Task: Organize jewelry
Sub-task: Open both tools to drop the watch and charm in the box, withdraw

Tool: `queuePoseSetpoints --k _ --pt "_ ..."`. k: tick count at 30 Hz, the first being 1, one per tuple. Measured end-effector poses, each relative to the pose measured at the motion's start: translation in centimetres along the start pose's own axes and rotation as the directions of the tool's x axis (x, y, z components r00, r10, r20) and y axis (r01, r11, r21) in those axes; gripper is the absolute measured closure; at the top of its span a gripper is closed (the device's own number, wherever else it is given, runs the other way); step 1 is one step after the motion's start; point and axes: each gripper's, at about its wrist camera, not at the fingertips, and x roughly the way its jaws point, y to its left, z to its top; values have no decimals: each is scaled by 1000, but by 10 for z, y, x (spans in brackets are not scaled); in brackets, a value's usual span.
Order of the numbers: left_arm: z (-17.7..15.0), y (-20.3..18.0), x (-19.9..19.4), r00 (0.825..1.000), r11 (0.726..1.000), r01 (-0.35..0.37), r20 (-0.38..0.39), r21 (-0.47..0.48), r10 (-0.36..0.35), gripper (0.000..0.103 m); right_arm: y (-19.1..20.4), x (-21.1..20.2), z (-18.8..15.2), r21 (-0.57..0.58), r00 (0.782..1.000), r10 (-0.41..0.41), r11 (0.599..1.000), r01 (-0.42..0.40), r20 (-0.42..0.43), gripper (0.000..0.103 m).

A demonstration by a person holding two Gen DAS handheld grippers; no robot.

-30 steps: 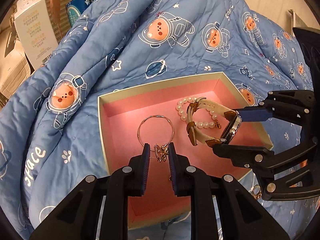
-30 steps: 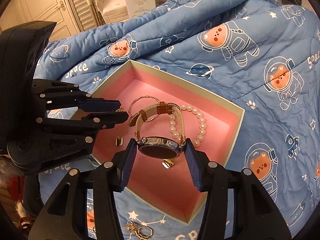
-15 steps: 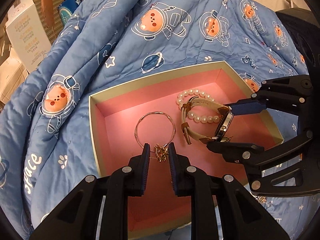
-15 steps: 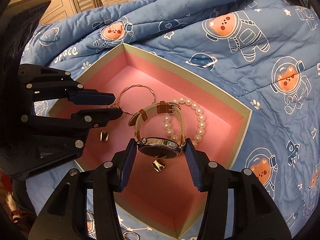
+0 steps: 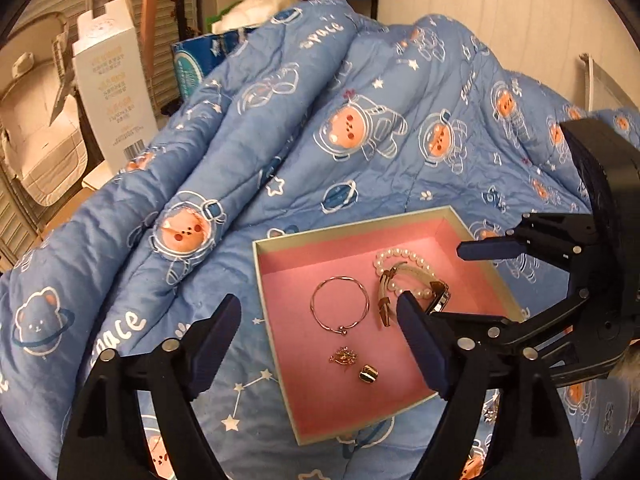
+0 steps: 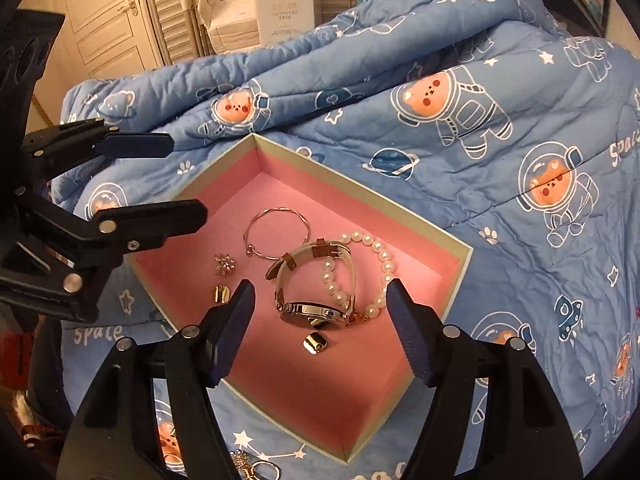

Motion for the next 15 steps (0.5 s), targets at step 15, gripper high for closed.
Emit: queuePoseSetpoints --k 15 --pt "-76 -2 -49 999 993 9 32 -115 -5 10 1 -71 -67 144 993 38 988 -55 115 31"
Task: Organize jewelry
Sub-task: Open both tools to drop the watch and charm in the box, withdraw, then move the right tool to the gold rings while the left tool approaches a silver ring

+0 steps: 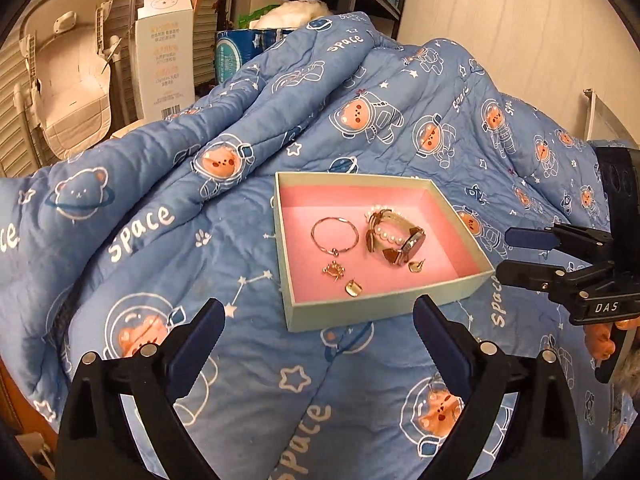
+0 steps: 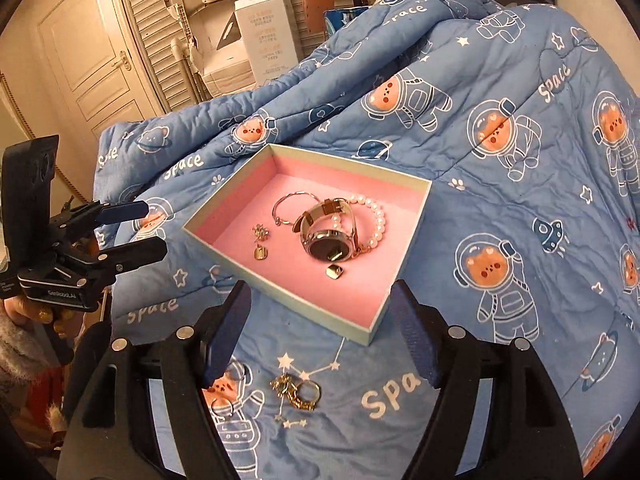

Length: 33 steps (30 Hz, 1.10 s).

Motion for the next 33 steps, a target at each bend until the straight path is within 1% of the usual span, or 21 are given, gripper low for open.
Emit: queuePoseSetpoints --k 6,8,11,14,17,18,19,24,26,28,30,33 --pt "-27 -10 -9 1000 999 26 -5 -19 -26 10 1 -6 -30 20 1000 15 1000 -14 -18 31" --pt "-37 -16 -13 1000 999 26 -3 -19 -26 10 1 -7 -39 30 1000 1 1000 -1 -26 31" --pt "-50 -29 -18 999 999 34 4 10 -34 10 2 -10 -49 39 1000 19 999 -18 -24 31" --pt "-64 -43 -22 999 997 52 6 53 -52 11 1 -12 -57 50 1000 9 999 -8 -20 31" --pt "-77 -59 -23 997 993 74 -4 90 -74 12 1 -11 -65 46 1000 3 999 -2 -28 35" --pt "-80 -63 -21 996 992 84 -10 97 -83 14 3 -10 -68 35 999 2 999 -1 -32 39" --pt "-83 -68 -20 996 991 91 -18 102 -90 17 5 -8 -70 21 999 4 1000 -3 -39 41" --pt "-93 -84 -8 990 985 135 -57 111 -129 31 15 1 -82 -67 997 -4 998 -1 -71 45" --pt "-96 -90 -3 989 982 139 -71 126 -131 36 15 5 -86 -83 996 -4 997 -3 -84 47" --pt "-99 -94 3 988 981 142 -85 131 -132 46 14 8 -89 -92 995 5 996 -14 -95 48" --pt "-100 -97 7 986 980 152 -94 132 -141 49 13 12 -92 -100 994 1 995 -12 -107 48" --pt "-104 -100 13 986 979 146 -101 143 -132 54 9 18 -94 -104 992 1 995 -14 -124 49"
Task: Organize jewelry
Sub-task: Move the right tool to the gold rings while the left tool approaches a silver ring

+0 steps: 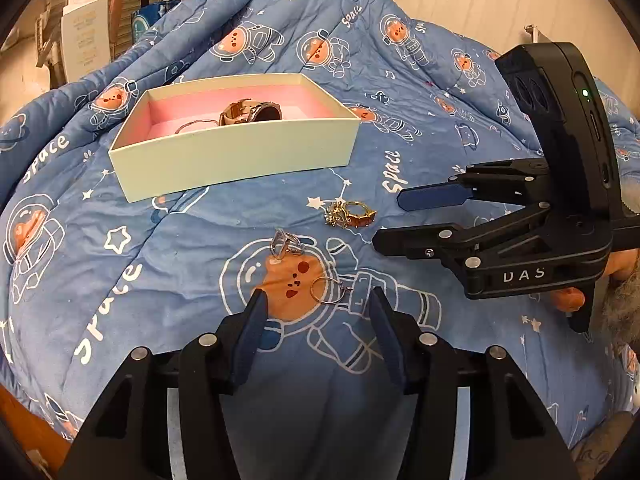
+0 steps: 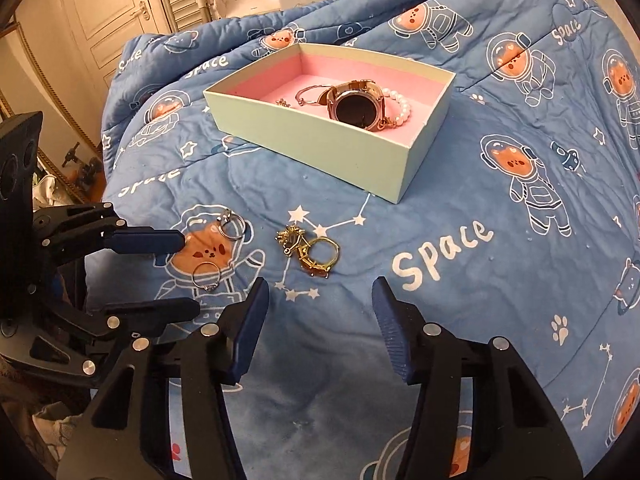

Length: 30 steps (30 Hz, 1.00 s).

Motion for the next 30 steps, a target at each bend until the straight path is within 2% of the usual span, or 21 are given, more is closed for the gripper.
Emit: queuePoseSetpoints --k 8,14,20,30 --pt "2 -5 9 1000 1000 -2 1 16 2 69 0 12 2 -56 1000 8 998 -9 -14 56" --pt "3 -7 11 1000 1000 0 4 13 0 81 1 19 11 -85 1000 26 996 -27 -8 67" --pt "4 -7 10 1000 1000 8 9 -2 -8 81 3 22 14 -104 999 48 993 -49 -5 78" --pt "1 -3 3 999 999 26 19 -36 -26 81 3 16 8 -49 999 43 998 -42 5 78"
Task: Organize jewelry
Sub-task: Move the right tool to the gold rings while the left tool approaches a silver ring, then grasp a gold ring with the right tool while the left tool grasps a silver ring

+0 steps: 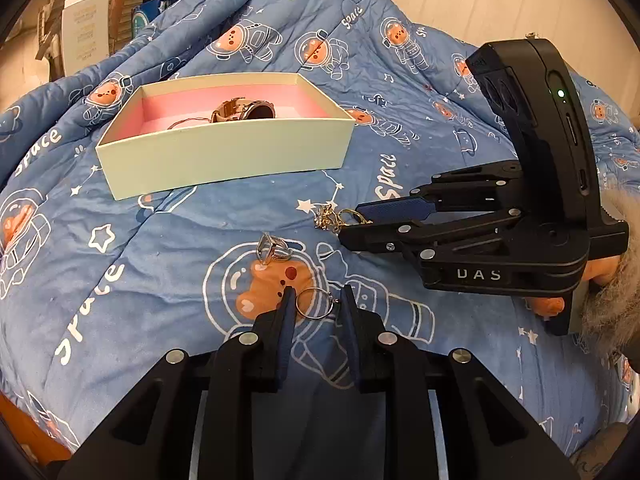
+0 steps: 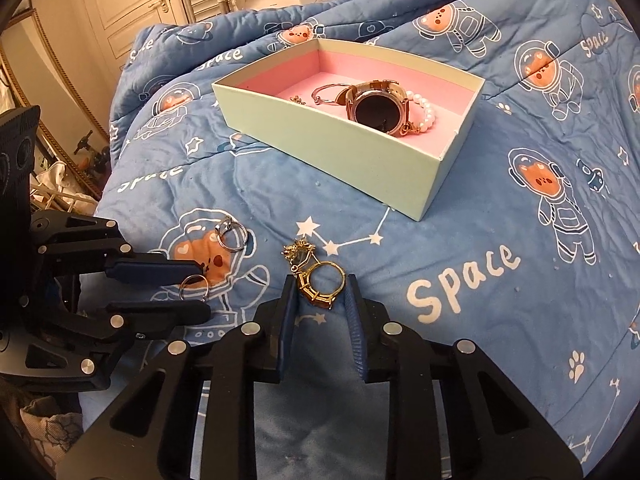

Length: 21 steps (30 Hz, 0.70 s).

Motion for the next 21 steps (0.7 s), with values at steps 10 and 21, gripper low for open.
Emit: queuePoseSetpoints --k 10,21 --pt "-6 10 -21 1000 998 9 25 -57 -8 81 4 -18 -13 112 1000 -8 994 6 22 78" --pt "-6 26 -37 999 995 -3 51 -97 8 81 25 -34 -5 149 997 54 987 -63 60 78"
